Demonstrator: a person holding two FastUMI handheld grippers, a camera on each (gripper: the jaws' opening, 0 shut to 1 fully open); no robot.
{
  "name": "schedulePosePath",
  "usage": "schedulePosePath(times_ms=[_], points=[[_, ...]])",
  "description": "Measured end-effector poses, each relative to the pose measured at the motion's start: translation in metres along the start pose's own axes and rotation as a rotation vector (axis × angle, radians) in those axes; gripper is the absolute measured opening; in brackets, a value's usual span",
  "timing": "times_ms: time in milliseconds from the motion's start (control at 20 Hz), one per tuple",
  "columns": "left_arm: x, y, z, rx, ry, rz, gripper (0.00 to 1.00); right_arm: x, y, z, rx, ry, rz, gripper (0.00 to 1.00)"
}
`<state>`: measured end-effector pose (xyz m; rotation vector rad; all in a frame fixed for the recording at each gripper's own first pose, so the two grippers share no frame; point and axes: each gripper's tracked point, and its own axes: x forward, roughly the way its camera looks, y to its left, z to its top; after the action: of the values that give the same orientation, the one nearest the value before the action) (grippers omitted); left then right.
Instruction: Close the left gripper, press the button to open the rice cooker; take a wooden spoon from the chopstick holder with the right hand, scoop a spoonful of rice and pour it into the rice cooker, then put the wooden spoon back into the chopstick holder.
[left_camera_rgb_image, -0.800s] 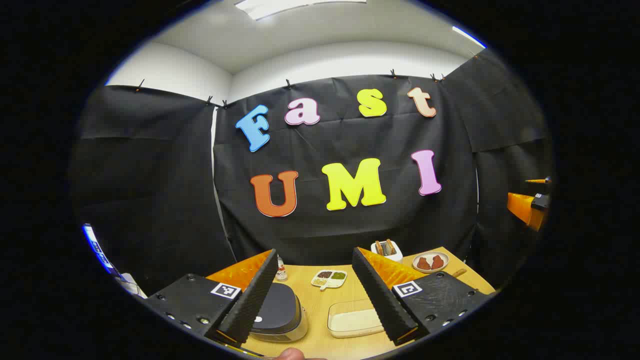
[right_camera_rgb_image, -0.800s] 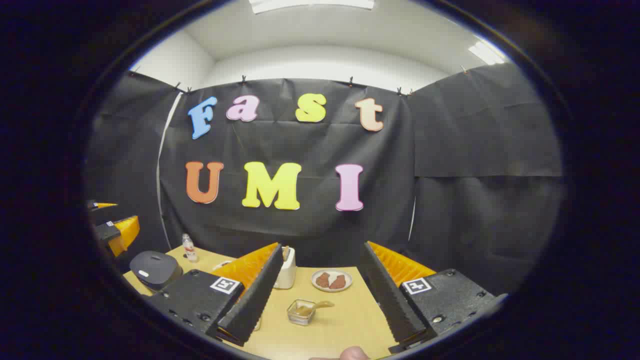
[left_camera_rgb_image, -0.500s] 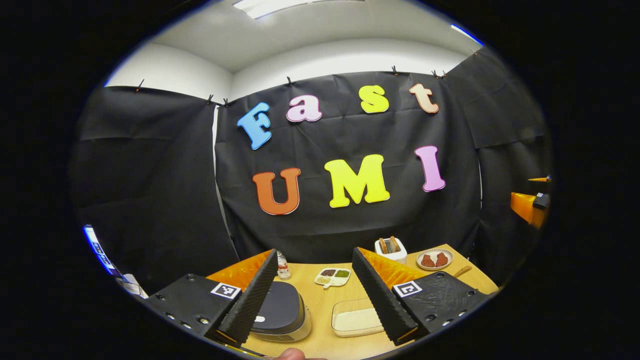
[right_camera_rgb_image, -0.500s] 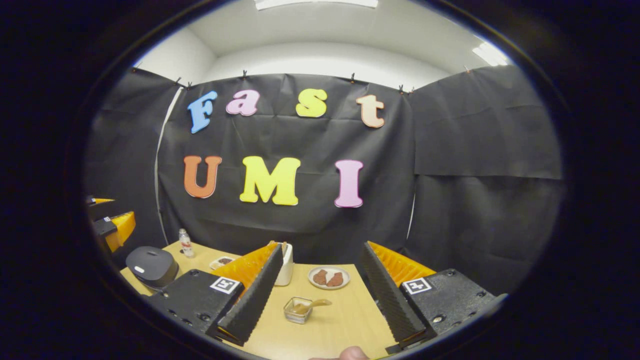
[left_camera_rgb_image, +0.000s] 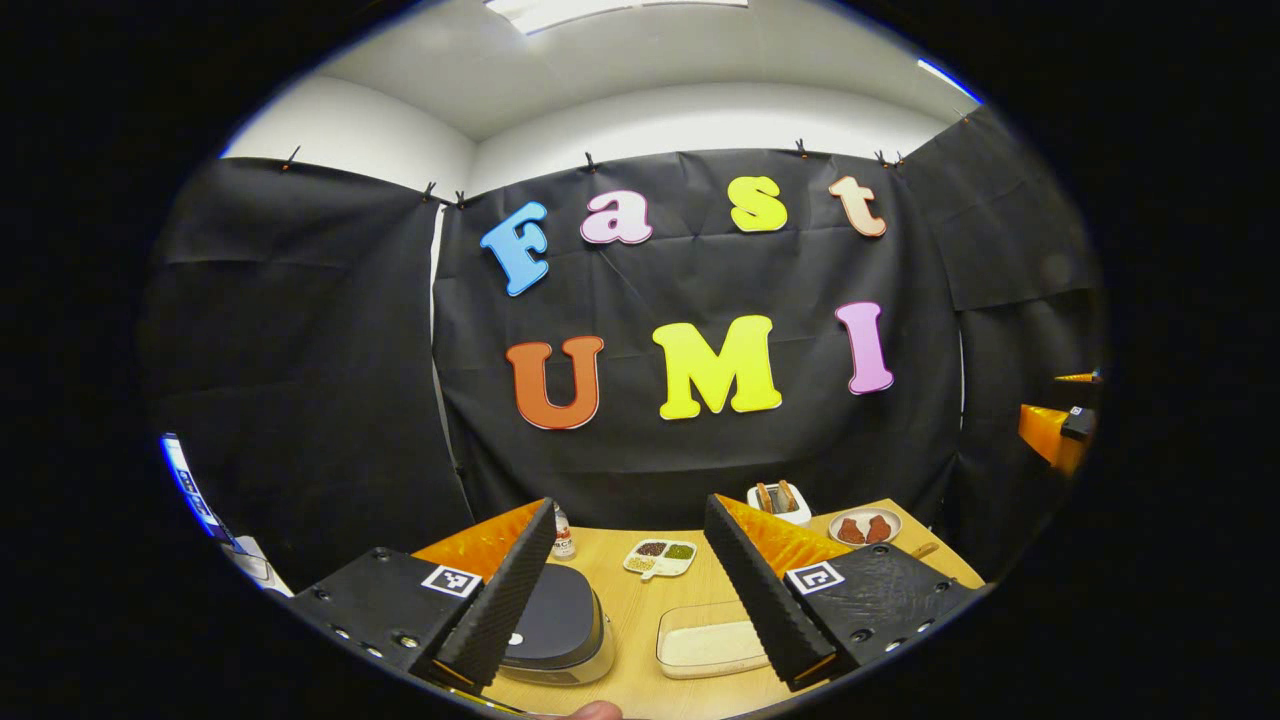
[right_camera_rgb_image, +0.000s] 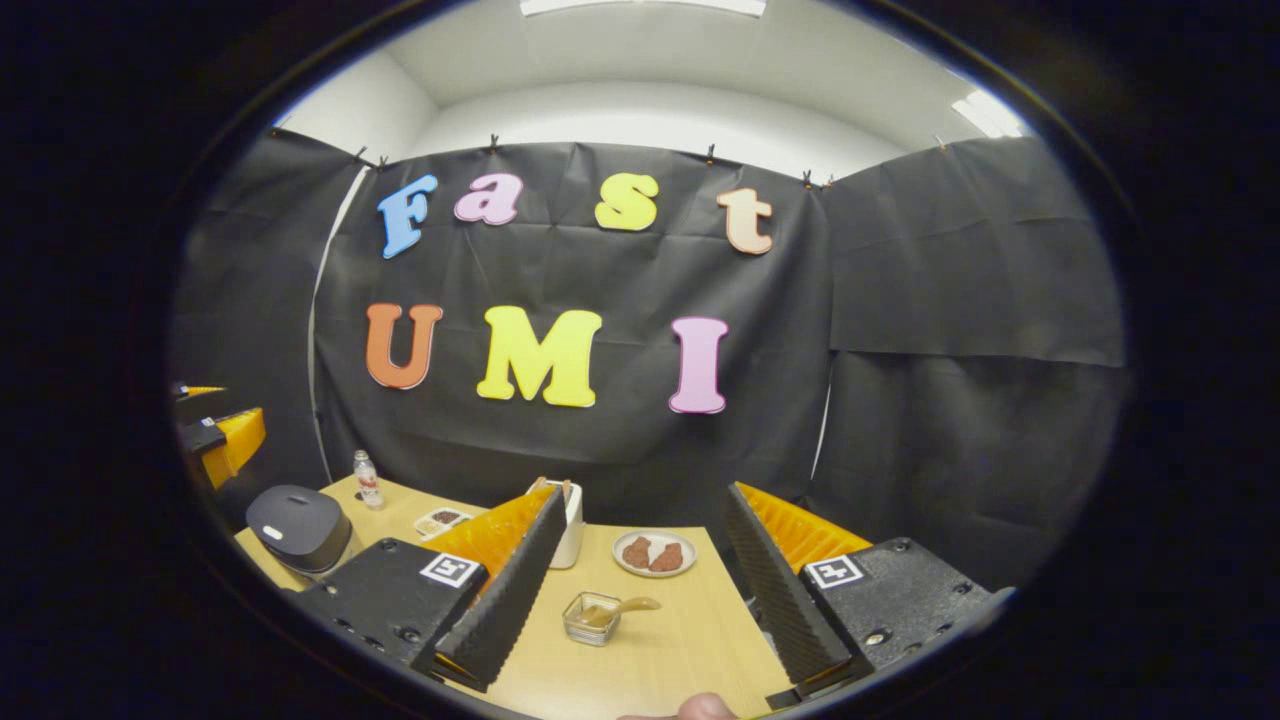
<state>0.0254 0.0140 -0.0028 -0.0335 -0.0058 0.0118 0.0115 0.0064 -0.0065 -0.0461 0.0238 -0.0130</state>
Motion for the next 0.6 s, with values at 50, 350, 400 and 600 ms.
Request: schedulePosePath(times_ms=[50,350,400,600], points=[[0.0,0.0,-0.001,0.003,0.0,0.003,0.95,0.001,0.0,0.0,0.001,0.001,-0.001,1.0],[0.002,-0.001,-0.015,0.027,0.044,-0.01,0.9,-0.001,0.003,-0.005,0.003,0.016,0.003,1.0],[0.003,0.003,-0.02,0.038,0.053,0.002,0.88,-0.001,0.004,-0.005,0.003,0.015,0.003,1.0],[0.004,0.029,-0.021,0.062,0.053,0.075,0.0,-0.002,0.007,-0.009,-0.006,0.027,0.005,1.0]])
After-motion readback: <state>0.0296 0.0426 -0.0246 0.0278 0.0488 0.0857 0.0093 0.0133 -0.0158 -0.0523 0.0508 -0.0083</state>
